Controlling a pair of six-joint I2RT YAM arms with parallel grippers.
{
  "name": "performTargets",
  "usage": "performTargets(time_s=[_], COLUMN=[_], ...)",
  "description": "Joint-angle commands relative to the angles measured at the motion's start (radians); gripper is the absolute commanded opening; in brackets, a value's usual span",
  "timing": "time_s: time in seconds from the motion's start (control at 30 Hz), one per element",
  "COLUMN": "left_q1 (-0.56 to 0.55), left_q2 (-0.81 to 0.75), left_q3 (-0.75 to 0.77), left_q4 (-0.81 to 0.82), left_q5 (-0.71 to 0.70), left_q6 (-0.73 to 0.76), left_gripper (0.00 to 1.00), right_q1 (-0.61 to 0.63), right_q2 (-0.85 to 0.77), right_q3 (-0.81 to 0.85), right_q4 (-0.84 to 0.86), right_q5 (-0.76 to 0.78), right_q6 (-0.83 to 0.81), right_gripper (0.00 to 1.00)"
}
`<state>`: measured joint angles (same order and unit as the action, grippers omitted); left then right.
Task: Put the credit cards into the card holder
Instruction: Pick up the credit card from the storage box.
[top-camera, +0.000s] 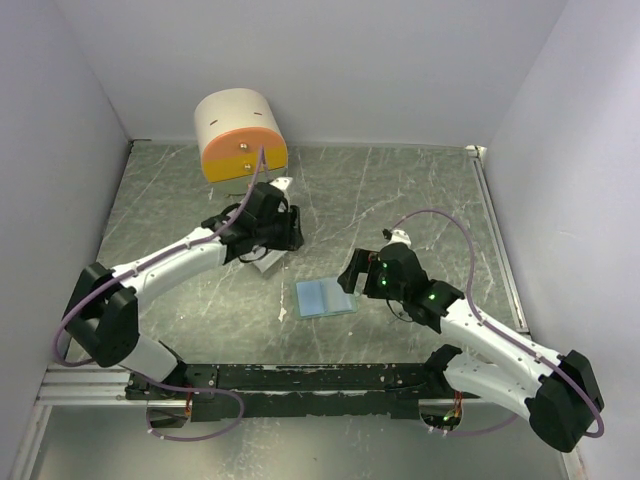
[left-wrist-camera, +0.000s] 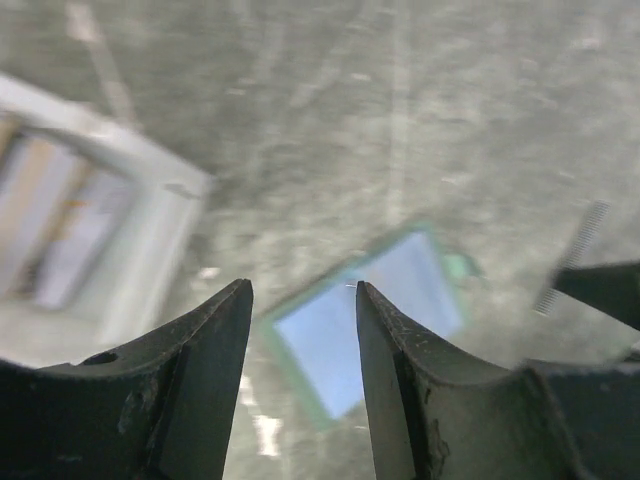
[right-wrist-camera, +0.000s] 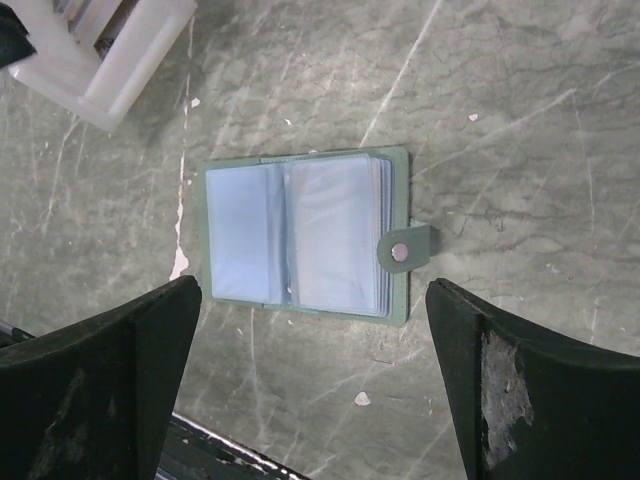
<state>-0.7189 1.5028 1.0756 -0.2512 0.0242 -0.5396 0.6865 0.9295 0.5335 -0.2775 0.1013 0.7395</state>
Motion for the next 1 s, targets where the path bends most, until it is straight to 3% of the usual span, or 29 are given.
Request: performTargets(time_s=[0.0,0.3,0.5,0.53,0.6,0.67,0.97], left_q1=[0.092,0.139,0.141,0.139,0.139,0.14,0.141], left_q2=[-0.024,0.049,0.116,0.124,0.148,0.185,0.32], left_q3=[0.058,0.082,0.098,0.093,0.096,0.133,0.157], left_q4=[-0.233,-0.222,-0.179,-0.159,-0.146,-0.171,-0.126], left_q5=[-0.209,-0.31,-0.234,-0.216,-0.209,-0.265,-0.273], left_q6=[0.2,0.552,0.736,0.766,0.776,0.773,0.823], left_gripper=[0.56,0.62,0.67,0.72,0.76,0.75,0.77], right_q1=[0.001,0.002,0.001,0.001,0.001,0.002,0.001], right_q2=[0.009,0.009,0.005,0.005,0.007,0.006,-0.011], right_q3=[0.031,0.025,0.017,0.016,0.013,0.013,-0.001], right_q4=[0.025,0.044,0.062,0.066,0.07,0.07,0.072], right_q5=[0.008,-0.018,-0.031,-0.033,-0.037,-0.038,-0.043], right_q6=[-0.025,-0.044,-0.049,-0.051,-0.052,-0.054,-0.045], right_gripper=[0.98,0.98,0.98,0.98,0.98,0.98,0.97])
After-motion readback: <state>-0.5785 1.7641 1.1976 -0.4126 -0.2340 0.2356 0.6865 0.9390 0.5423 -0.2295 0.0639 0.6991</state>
